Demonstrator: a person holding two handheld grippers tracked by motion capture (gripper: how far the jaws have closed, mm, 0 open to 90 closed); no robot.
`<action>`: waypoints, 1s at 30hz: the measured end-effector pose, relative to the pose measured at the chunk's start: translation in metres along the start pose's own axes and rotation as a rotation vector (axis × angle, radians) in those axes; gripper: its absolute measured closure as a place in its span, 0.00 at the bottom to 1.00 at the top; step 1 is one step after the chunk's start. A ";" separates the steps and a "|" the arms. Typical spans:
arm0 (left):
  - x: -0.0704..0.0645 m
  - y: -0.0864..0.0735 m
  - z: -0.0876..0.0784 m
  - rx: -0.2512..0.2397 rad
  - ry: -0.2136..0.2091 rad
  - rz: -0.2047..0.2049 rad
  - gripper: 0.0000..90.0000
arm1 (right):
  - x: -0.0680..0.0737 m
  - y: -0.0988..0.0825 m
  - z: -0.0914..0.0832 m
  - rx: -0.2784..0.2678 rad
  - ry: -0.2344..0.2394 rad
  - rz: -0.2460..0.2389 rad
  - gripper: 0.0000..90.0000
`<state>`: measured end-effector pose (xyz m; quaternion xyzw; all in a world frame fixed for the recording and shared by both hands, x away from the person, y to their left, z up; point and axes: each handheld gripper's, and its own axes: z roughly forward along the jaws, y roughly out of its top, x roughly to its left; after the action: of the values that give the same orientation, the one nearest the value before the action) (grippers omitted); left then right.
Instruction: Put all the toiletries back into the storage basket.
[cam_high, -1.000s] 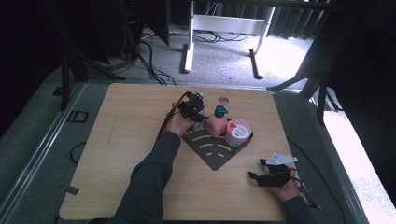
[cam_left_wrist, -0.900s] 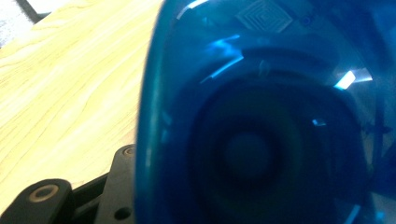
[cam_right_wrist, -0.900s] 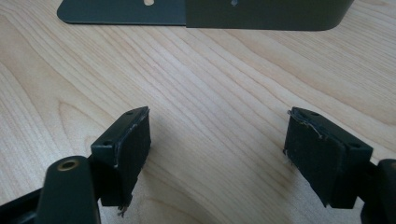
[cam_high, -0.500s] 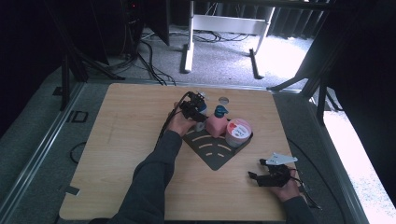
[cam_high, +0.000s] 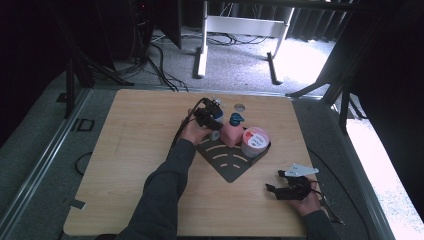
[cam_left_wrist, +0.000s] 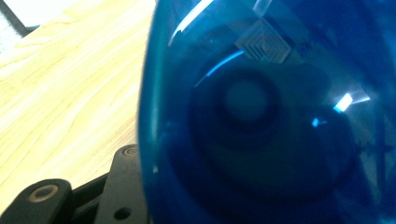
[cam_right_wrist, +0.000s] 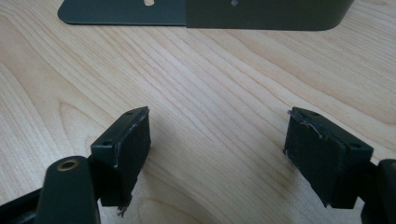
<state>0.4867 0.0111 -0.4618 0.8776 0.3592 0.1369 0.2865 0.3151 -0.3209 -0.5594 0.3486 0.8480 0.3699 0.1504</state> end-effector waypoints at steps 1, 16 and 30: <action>0.000 0.001 0.000 0.001 -0.002 -0.002 0.61 | 0.000 0.000 0.000 0.000 0.000 0.000 0.25; 0.003 0.004 0.005 -0.002 -0.014 -0.006 0.60 | 0.000 0.000 0.000 0.001 0.001 -0.006 0.25; 0.003 0.003 0.005 -0.006 -0.012 -0.017 0.56 | 0.000 0.000 0.000 0.002 0.000 -0.006 0.25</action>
<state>0.4928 0.0093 -0.4640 0.8744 0.3646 0.1305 0.2924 0.3152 -0.3209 -0.5594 0.3461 0.8493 0.3688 0.1512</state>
